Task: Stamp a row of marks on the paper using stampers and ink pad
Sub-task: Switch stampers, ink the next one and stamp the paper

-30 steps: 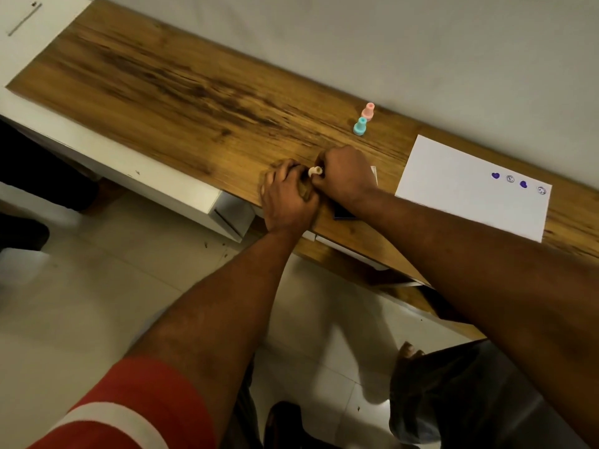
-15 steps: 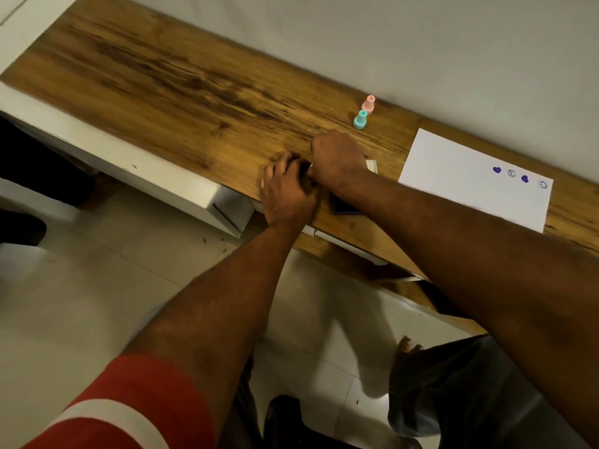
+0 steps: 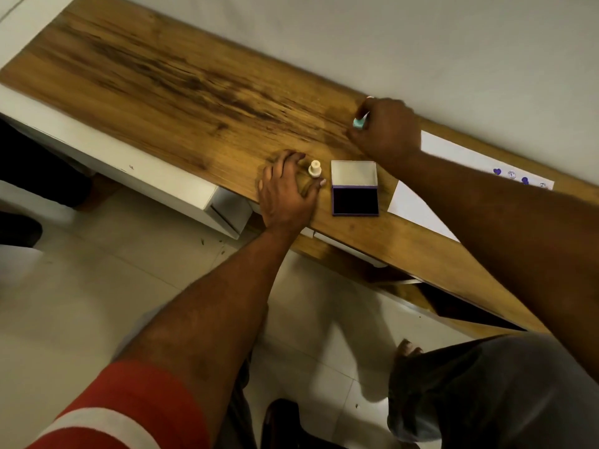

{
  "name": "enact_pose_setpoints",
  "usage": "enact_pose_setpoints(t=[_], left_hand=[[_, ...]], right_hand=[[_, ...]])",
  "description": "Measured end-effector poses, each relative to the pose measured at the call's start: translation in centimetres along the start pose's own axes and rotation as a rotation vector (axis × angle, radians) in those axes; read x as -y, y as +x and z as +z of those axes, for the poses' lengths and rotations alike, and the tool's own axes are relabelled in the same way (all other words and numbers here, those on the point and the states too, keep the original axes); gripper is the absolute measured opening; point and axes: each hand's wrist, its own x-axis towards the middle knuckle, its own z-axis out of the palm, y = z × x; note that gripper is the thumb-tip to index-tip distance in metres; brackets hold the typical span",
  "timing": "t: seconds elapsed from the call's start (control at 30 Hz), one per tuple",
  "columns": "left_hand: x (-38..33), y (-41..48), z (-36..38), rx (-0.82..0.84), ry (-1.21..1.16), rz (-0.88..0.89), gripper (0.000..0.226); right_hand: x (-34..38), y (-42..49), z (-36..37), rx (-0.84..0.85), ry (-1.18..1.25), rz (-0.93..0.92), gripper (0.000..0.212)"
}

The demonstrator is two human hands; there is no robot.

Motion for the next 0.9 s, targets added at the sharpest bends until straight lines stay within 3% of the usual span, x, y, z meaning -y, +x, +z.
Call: enact_pose_setpoints(t=[0.2,0.47,0.7,0.8,0.9], left_hand=[[0.1,-0.1,-0.1,0.01,-0.022,0.013,0.07],[0.0,-0.2,-0.2,0.001,-0.012,0.025,0.065],[-0.2,-0.6,-0.7,-0.014,-0.078,0.036,0.058],[-0.3,-1.1,-1.6,-0.052,-0.179,0.052,0.051],[-0.1,-2.2,-2.4,-0.081,-0.087,0.082,0.046]], right_hand=[[-1.8,2.0,0.9,0.054,-0.182,-0.026,0.046],[-2.5,2.5,1.5,0.09,-0.229,-0.065,0.037],[-4.0,0.1,0.2,0.147,-0.195,0.007,0.033],[-4.2,-1.8,-0.7,0.125,-0.26,-0.032,0.032],[-4.1,-4.0,-1.5,0.065,-0.236,-0.035,0.031]])
